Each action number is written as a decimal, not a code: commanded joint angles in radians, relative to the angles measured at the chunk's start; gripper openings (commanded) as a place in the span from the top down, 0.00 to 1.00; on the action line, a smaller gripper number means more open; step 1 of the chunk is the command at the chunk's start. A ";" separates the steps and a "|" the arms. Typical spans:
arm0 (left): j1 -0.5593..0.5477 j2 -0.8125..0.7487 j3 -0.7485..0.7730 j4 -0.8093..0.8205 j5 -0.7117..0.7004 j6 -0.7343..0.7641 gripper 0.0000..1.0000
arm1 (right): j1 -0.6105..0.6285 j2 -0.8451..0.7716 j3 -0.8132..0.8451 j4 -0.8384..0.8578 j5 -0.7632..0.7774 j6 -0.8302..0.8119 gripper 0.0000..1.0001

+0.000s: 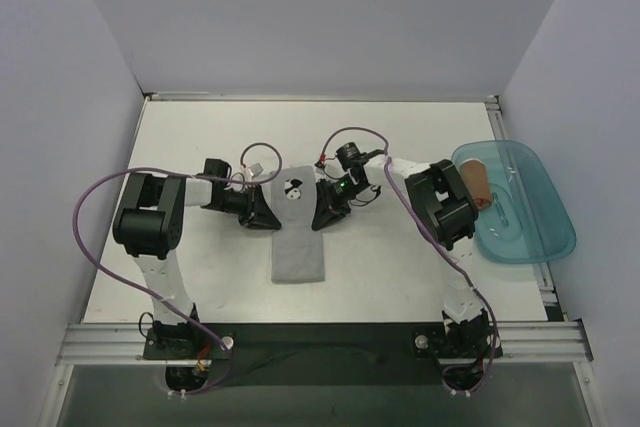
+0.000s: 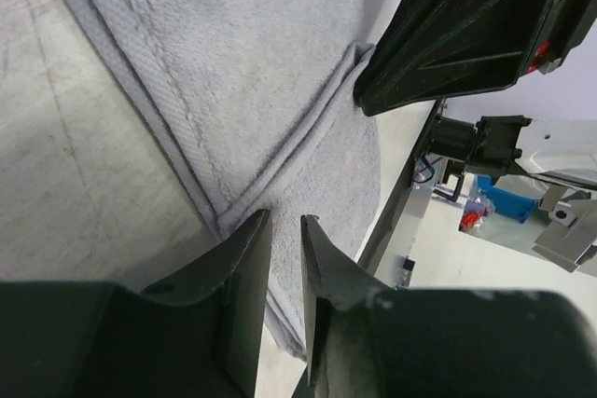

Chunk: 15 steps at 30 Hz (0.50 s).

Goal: Roll the towels
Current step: Fold the towel

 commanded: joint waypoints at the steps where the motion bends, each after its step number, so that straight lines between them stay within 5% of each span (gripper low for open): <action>1: 0.029 -0.093 0.024 -0.040 0.011 0.076 0.69 | 0.006 -0.127 -0.028 -0.047 0.050 -0.050 0.90; 10: -0.035 -0.813 -0.159 -0.140 -0.349 0.465 0.27 | 0.194 -0.395 -0.259 0.031 0.070 -0.076 0.86; 15: -0.142 -1.075 -0.273 -0.300 -0.424 0.760 0.26 | 0.239 -0.309 -0.233 0.041 0.031 -0.039 0.84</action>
